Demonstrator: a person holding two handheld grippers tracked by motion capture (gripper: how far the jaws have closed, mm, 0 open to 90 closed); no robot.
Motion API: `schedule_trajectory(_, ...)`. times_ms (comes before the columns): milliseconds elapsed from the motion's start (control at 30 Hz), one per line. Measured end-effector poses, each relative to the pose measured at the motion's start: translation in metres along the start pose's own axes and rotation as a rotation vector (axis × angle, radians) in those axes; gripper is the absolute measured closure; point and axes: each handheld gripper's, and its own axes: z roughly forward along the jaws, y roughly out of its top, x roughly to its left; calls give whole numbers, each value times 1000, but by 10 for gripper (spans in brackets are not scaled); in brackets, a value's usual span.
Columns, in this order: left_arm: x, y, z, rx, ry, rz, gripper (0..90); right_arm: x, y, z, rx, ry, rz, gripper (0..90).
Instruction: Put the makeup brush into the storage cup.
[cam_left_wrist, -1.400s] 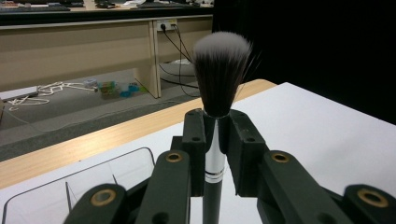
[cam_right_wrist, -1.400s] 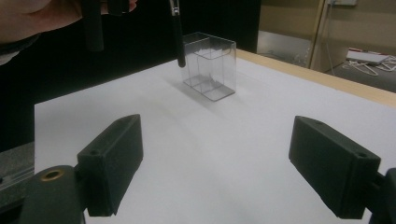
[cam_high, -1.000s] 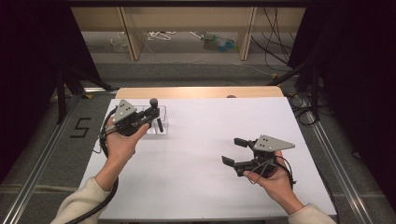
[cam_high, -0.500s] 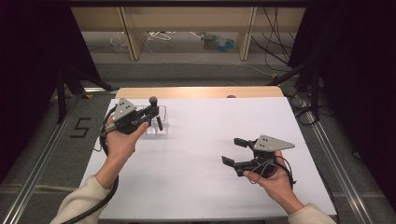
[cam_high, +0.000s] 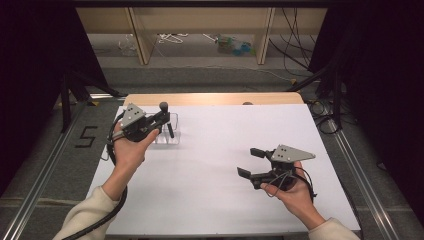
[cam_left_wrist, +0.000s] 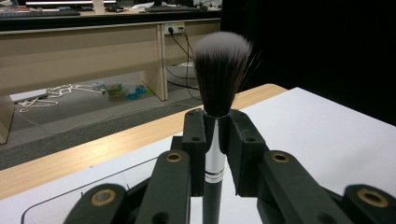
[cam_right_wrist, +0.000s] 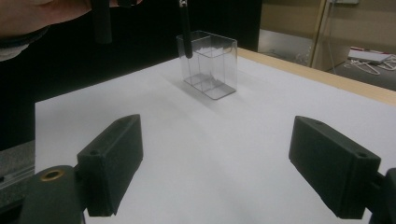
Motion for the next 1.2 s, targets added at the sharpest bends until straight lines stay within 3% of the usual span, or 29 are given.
schedule_trajectory(700,2,2,4,4,-3,4,780,-1,-1,2,-18,7,-13,183)
schedule_trajectory(1033,3,4,7,1,-7,5,780,-2,-1,1,-2,3,-13,183)
schedule_trajectory(1133,3,5,8,1,-8,8,780,0,-1,2,-1,20,13,183)
schedule_trajectory(1200,4,5,8,0,-7,6,780,-2,-1,2,-6,2,-11,183)
